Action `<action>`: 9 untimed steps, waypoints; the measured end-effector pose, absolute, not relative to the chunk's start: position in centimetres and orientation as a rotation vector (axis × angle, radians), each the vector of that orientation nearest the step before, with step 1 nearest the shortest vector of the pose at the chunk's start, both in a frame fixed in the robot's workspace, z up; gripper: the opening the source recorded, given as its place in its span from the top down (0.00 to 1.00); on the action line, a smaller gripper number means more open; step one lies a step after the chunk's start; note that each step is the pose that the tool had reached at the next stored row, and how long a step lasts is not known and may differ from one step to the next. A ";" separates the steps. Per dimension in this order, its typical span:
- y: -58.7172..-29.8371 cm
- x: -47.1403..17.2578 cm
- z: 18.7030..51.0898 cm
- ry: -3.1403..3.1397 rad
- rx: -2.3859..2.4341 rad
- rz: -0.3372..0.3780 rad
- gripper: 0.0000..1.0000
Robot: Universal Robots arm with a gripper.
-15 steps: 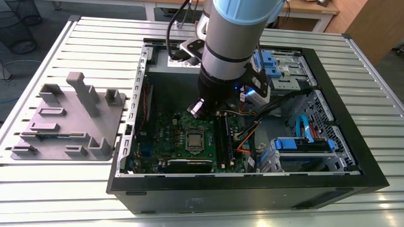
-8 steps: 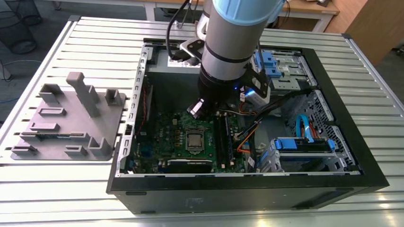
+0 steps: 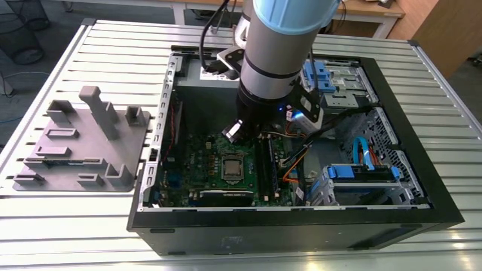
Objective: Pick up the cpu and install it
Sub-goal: 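Install the first cpu locking lever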
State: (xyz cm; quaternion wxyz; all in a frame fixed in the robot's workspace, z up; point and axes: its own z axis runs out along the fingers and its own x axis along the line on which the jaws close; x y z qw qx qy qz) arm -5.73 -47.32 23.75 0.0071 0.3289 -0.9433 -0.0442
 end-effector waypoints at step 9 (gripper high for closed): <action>-48.1 -5.7 23.6 -2.983 0.938 -0.139 0.89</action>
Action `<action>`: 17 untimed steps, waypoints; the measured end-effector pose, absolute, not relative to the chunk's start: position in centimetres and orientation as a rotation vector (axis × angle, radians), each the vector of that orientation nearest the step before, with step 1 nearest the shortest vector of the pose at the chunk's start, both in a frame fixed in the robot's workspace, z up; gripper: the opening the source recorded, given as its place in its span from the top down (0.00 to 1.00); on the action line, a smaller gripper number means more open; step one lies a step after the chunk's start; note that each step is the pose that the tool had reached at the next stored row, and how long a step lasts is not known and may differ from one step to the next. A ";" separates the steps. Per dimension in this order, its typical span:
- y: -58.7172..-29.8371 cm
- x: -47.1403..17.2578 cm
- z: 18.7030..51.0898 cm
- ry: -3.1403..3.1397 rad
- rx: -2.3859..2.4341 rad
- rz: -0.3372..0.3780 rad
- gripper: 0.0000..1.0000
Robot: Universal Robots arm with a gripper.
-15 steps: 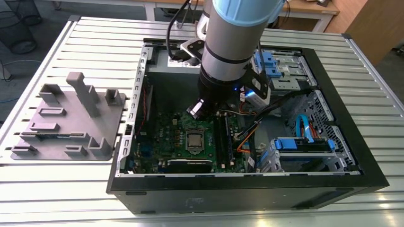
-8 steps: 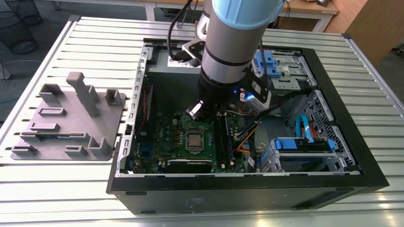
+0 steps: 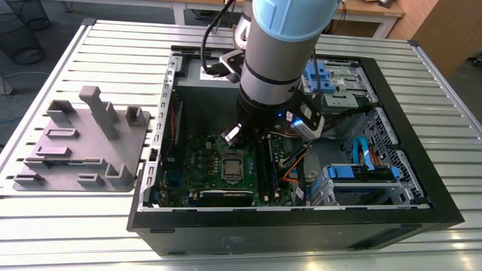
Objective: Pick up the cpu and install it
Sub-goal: 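Install the first cpu locking lever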
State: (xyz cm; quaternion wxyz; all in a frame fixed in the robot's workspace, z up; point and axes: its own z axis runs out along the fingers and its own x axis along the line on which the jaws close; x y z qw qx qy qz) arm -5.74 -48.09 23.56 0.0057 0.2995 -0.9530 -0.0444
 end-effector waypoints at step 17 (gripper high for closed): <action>-48.7 -5.8 22.6 -3.032 0.782 -0.128 0.89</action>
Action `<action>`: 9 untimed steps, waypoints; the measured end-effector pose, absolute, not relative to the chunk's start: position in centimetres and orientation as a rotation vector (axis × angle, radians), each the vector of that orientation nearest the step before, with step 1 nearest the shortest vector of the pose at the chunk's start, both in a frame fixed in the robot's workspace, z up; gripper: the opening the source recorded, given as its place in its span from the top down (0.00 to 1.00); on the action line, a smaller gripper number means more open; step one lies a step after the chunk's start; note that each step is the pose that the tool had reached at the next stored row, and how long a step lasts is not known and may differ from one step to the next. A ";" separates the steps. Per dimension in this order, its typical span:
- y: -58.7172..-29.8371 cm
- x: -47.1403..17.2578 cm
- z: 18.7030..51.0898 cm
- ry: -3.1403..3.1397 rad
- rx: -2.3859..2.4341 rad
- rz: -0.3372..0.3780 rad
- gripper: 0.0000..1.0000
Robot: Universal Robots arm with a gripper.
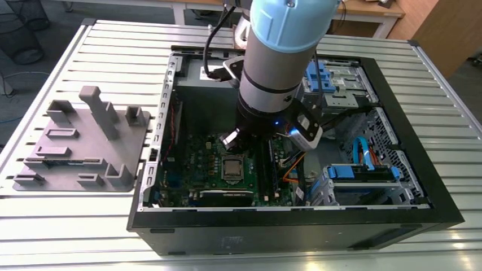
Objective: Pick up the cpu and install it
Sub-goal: 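Install the first cpu locking lever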
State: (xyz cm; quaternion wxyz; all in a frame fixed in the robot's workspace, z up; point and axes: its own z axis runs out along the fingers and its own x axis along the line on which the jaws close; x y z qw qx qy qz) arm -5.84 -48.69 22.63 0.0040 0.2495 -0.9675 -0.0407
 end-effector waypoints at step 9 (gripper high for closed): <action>-48.7 -6.1 21.8 -3.046 0.726 -0.114 0.89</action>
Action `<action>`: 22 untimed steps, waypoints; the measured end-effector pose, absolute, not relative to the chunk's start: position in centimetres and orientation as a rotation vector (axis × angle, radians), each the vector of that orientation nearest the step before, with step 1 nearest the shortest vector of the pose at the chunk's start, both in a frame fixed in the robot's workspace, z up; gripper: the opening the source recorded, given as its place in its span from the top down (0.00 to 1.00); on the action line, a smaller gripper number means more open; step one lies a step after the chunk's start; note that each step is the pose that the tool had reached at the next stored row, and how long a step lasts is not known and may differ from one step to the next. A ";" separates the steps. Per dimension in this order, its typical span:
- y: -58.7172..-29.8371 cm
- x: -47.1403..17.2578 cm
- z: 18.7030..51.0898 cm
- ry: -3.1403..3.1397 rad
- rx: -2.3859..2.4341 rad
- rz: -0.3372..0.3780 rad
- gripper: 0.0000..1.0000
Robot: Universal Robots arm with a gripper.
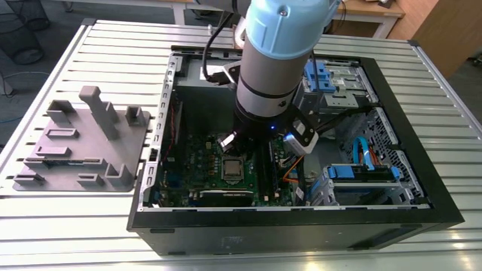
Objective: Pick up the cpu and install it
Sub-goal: 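Install the first cpu locking lever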
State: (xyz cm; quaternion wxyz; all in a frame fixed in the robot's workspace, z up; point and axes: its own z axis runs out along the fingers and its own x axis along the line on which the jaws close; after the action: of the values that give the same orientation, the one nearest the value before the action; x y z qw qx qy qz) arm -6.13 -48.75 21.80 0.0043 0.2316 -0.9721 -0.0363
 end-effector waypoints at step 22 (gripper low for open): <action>-49.8 -6.4 20.5 -3.052 0.666 -0.045 0.89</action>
State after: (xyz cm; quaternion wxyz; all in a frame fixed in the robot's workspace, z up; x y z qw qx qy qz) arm -6.35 -49.76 20.54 0.0085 0.2132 -0.9769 -0.0145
